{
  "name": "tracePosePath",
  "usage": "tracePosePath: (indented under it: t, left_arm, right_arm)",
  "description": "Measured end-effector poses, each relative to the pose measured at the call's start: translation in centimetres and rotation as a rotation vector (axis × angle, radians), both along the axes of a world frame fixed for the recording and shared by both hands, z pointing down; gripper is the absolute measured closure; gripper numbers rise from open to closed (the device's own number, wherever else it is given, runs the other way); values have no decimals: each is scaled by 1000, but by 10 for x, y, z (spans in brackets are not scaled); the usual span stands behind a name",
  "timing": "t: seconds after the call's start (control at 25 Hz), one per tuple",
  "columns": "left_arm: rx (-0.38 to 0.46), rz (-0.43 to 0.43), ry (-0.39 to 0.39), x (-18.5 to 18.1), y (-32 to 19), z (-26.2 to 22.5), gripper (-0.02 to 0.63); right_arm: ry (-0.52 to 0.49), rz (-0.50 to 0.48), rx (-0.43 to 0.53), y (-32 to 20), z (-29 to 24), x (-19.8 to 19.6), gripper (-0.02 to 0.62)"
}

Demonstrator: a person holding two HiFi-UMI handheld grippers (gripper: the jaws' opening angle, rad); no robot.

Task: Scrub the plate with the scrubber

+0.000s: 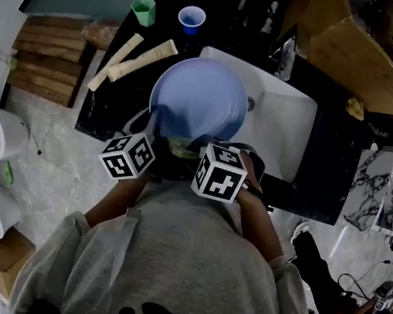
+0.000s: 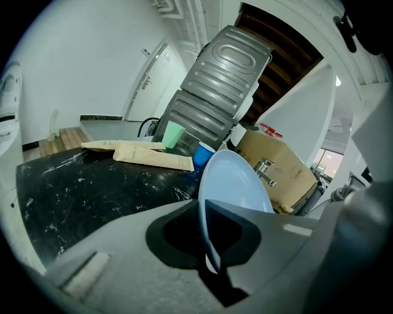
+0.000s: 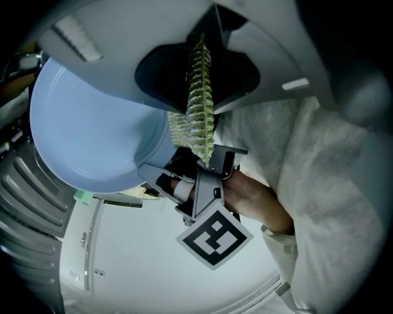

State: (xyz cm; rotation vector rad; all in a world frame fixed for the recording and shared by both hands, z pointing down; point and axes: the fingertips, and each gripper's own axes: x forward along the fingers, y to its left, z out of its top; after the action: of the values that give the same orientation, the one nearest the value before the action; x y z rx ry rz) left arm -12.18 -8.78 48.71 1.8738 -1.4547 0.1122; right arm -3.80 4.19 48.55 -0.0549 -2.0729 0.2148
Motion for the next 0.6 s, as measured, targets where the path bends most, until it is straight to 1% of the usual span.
tracePosePath:
  t: [0.12,0.24,0.44,0.6]
  left_arm:
    - [4,10,-14,1,-2,2,589]
    - [-7,17,-19,1,-5,5,588]
    - [-19,29,-29,2,-6,6,588]
    - [-22,35,-31,3,-7,6,588]
  right_arm:
    - [-13,16,-3,-4,-8,4,528]
    - [-26,60,50,-19,-21,11,528]
    - [-43,163,219,-59,-47,28,526]
    - [-57,252,393,-95,-65,37,526]
